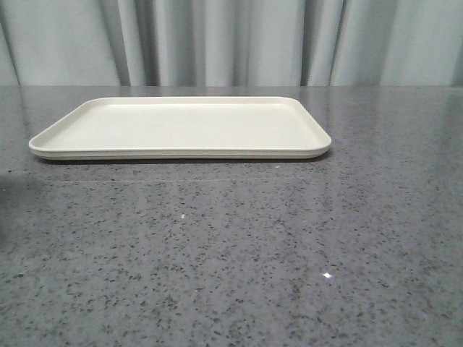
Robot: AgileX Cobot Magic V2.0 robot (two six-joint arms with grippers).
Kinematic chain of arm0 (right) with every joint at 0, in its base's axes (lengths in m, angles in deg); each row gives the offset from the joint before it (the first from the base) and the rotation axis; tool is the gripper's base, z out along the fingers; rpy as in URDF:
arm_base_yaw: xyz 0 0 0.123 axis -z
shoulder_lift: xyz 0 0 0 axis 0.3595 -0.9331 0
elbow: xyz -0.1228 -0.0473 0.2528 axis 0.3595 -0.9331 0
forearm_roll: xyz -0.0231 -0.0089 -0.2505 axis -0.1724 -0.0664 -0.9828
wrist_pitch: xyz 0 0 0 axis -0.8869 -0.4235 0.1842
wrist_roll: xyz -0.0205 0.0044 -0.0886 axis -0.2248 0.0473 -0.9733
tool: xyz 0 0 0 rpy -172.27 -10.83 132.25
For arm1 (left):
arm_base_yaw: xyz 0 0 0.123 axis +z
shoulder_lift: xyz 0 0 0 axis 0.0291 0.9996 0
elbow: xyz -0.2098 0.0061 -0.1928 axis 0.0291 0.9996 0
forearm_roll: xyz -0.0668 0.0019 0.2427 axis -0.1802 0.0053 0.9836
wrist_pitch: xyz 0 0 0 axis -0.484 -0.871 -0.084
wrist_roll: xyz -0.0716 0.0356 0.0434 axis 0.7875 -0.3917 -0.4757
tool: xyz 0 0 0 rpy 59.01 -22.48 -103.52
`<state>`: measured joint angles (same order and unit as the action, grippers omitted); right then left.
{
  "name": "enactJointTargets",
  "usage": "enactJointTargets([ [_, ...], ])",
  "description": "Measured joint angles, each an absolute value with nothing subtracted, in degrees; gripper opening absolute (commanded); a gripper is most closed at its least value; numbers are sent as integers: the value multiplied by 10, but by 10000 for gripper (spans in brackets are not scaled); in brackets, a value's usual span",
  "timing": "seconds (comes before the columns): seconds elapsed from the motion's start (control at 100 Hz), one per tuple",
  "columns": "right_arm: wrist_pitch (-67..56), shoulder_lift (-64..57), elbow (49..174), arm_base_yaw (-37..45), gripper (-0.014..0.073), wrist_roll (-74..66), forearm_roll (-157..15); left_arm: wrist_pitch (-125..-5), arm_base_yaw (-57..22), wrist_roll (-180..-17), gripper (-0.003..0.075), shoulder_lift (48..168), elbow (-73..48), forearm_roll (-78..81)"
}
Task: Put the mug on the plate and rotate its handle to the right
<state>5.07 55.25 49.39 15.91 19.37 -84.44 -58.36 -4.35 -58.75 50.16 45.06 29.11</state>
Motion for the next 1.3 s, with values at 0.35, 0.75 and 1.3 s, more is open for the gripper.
enactJointTargets([
  [0.35, 51, 552, 494, 159, -67, 194, -844, -584, -44, -588, -20, 502, 451, 291],
  [0.75, 51, 552, 494, 159, -67, 194, -844, -584, -44, -588, -20, 502, 451, 291],
  [1.3, 19, 552, 570, 159, -67, 198, -839, -646, -44, -588, -20, 502, 364, 162],
])
